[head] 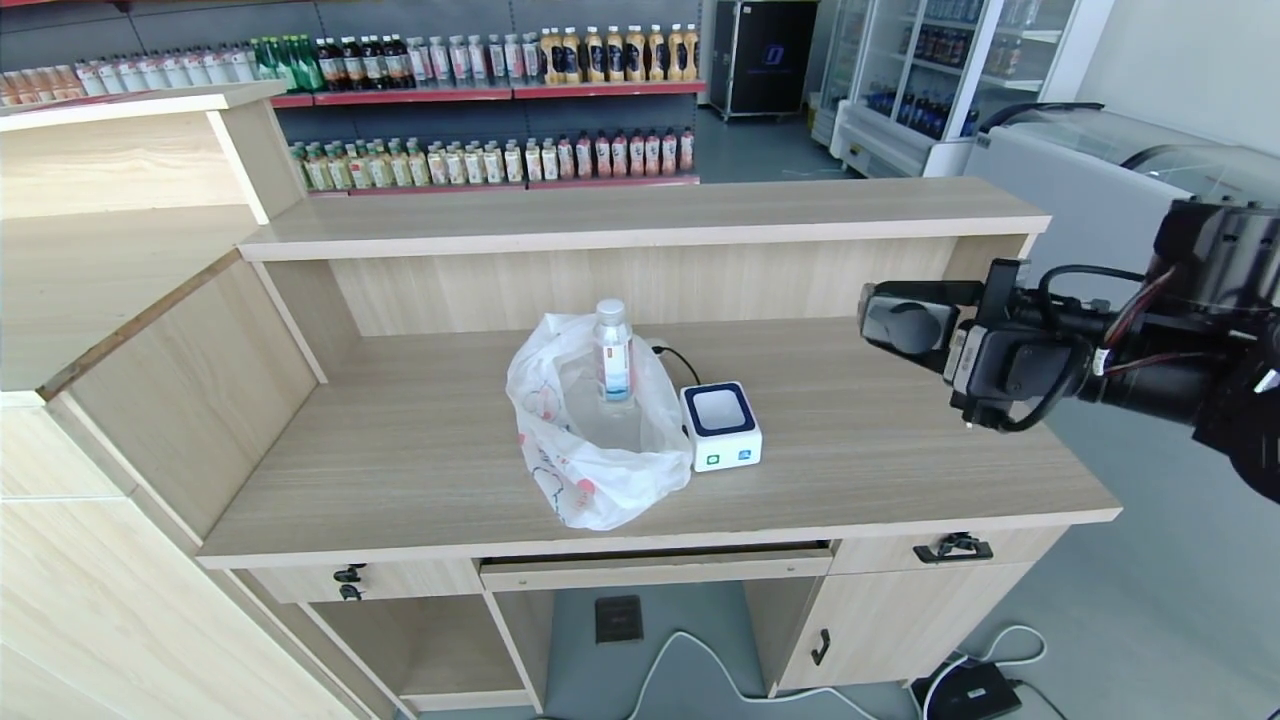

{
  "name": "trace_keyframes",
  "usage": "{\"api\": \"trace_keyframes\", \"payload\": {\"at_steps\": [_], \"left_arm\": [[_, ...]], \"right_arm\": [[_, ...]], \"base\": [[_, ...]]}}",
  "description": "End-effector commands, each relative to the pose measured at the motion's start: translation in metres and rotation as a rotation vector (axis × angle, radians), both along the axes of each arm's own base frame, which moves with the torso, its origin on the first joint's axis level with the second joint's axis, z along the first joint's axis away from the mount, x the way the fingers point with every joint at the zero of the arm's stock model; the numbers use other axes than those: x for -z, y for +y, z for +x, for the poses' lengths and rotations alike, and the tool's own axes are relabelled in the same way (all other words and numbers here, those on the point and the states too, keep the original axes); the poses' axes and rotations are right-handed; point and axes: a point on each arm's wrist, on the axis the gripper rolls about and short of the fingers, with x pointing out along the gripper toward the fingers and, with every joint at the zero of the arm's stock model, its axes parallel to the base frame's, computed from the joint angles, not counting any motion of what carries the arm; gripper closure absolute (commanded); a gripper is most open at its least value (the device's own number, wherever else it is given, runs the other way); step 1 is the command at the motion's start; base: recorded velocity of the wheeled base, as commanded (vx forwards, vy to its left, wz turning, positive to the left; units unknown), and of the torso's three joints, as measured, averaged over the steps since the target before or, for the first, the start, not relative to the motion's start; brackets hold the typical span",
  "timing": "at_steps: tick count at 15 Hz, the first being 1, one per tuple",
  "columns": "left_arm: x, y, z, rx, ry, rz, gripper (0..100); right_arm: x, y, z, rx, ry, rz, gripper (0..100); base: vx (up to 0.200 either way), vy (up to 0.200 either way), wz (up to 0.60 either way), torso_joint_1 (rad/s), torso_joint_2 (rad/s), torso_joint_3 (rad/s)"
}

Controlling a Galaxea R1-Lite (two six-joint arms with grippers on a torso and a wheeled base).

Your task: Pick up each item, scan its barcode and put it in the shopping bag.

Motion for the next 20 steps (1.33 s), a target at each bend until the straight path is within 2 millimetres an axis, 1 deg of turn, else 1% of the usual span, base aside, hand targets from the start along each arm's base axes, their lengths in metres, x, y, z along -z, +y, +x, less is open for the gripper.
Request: {"api": "trace_keyframes", "payload": {"at_steps": [1, 2, 3, 4, 5, 7, 9, 10, 11, 12, 15, 16, 18, 20], "left_arm": [[0.000, 0.000, 0.000, -0.001, 0.000, 0.001, 0], [0.000, 0.000, 0.000, 0.001, 0.000, -0.001, 0], [0.000, 0.000, 0.000, -0.001, 0.000, 0.001, 0], [0.000, 0.000, 0.000, -0.001, 0.000, -0.001, 0], [0.000, 0.000, 0.000, -0.001, 0.000, -0.001, 0], [0.000, 0.000, 0.000, -0.001, 0.000, 0.001, 0], [0.000, 0.000, 0.000, -0.001, 0.000, -0.001, 0], [0.000, 0.000, 0.000, -0.001, 0.000, 0.001, 0], [0.000, 0.000, 0.000, -0.001, 0.000, -0.001, 0], [0.000, 0.000, 0.000, -0.001, 0.000, 0.001, 0], [0.000, 0.000, 0.000, -0.001, 0.000, -0.001, 0], [0.000, 0.000, 0.000, -0.001, 0.000, -0.001, 0], [0.000, 0.000, 0.000, -0.001, 0.000, 0.001, 0], [0.000, 0.000, 0.000, 0.001, 0.000, -0.001, 0]], "right_arm": [[0.006, 0.034, -0.058, -0.159, -0.165, -0.168, 100], [0.015, 0.044, -0.070, -0.224, -0.235, -0.245, 100], [0.012, 0.049, -0.079, -0.256, -0.364, -0.309, 100], [0.007, 0.051, -0.089, -0.274, -0.517, -0.380, 100], [0.003, 0.049, -0.103, -0.277, -0.630, -0.426, 100], [0.003, 0.050, -0.129, -0.294, -0.737, -0.465, 100], [-0.009, 0.050, -0.143, -0.268, -0.881, -0.465, 100], [-0.021, 0.043, -0.154, -0.221, -1.000, -0.454, 100], [-0.023, 0.038, -0.161, -0.209, -1.034, -0.447, 100], [-0.019, 0.039, -0.163, -0.223, -1.028, -0.445, 100], [-0.019, 0.043, -0.169, -0.261, -1.043, -0.421, 100], [-0.017, 0.045, -0.176, -0.288, -1.053, -0.414, 100], [-0.013, 0.047, -0.177, -0.279, -1.053, -0.437, 100], [-0.014, 0.051, -0.181, -0.290, -1.085, -0.442, 100]], "base": [[0.000, 0.000, 0.00, 0.000, 0.00, 0.000], [0.000, 0.000, 0.00, 0.000, 0.00, 0.000], [0.000, 0.000, 0.00, 0.000, 0.00, 0.000], [0.000, 0.000, 0.00, 0.000, 0.00, 0.000], [0.000, 0.000, 0.00, 0.000, 0.00, 0.000], [0.000, 0.000, 0.00, 0.000, 0.00, 0.000], [0.000, 0.000, 0.00, 0.000, 0.00, 0.000], [0.000, 0.000, 0.00, 0.000, 0.00, 0.000], [0.000, 0.000, 0.00, 0.000, 0.00, 0.000], [0.000, 0.000, 0.00, 0.000, 0.00, 0.000], [0.000, 0.000, 0.00, 0.000, 0.00, 0.000], [0.000, 0.000, 0.00, 0.000, 0.00, 0.000], [0.000, 0.000, 0.00, 0.000, 0.00, 0.000], [0.000, 0.000, 0.00, 0.000, 0.00, 0.000]]}}
